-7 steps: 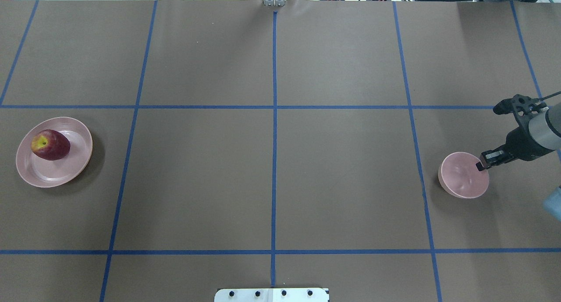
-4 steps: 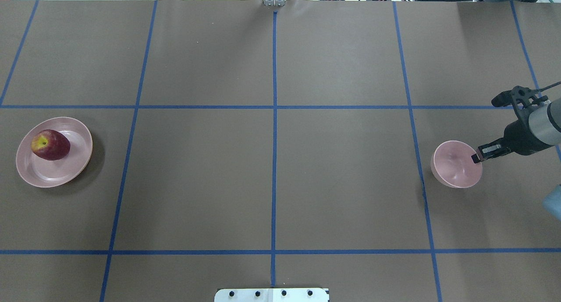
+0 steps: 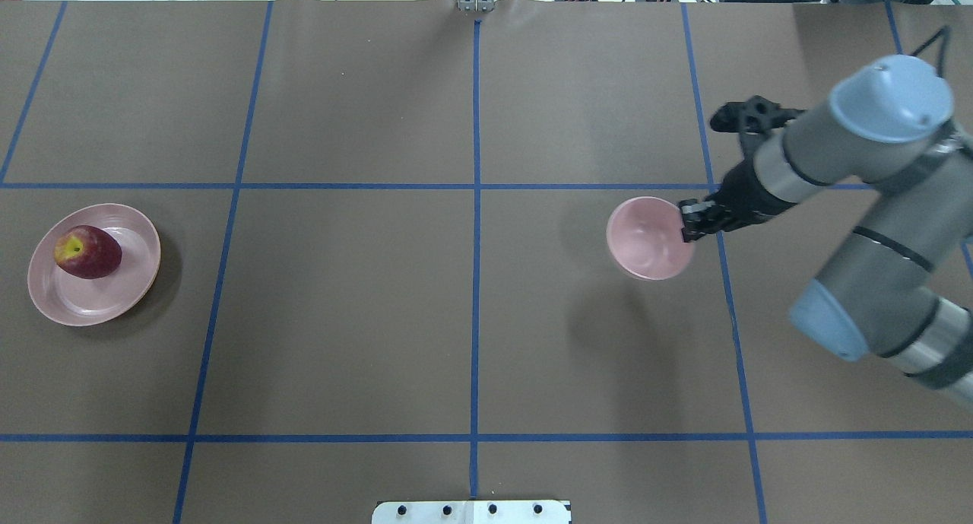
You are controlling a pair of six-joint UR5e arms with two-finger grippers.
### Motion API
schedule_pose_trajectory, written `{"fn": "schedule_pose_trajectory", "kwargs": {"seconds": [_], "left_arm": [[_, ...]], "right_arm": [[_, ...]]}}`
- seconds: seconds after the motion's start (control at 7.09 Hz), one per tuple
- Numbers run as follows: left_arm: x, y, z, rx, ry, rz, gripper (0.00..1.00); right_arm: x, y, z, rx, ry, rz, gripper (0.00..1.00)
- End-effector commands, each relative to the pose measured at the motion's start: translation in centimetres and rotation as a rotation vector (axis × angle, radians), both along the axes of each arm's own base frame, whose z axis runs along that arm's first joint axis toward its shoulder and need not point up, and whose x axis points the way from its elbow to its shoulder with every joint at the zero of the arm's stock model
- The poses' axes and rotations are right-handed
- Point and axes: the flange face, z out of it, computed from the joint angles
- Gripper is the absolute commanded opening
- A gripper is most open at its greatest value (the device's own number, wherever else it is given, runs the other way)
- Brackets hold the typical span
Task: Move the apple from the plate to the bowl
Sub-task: 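Slide the pink bowl with the right gripper toward the table center and release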
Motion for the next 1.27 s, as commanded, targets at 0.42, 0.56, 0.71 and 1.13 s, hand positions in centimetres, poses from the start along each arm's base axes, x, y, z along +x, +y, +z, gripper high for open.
{"fn": "schedule_pose_trajectory", "kwargs": {"seconds": [0.42, 0.56, 0.71, 1.13], "left_arm": [[0.1, -0.6, -0.1, 0.004, 0.000, -0.001, 0.98], [0.1, -0.6, -0.3, 0.005, 0.001, -0.001, 0.98], [0.1, -0.6, -0.3, 0.007, 0.002, -0.001, 0.98], [0.1, -0.5, -0.2, 0.004, 0.001, -0.001, 0.98]], "right_arm": [[-16.2, -8.4, -13.8, -0.048, 0.083, 0.106, 0.00], [-18.0, -8.2, -11.9, -0.034, 0.071, 0.093, 0.00], [-19.2, -8.0, -10.4, -0.050, 0.067, 0.092, 0.00], [-19.1, -8.2, -10.1, -0.074, 0.062, 0.084, 0.00]]}}
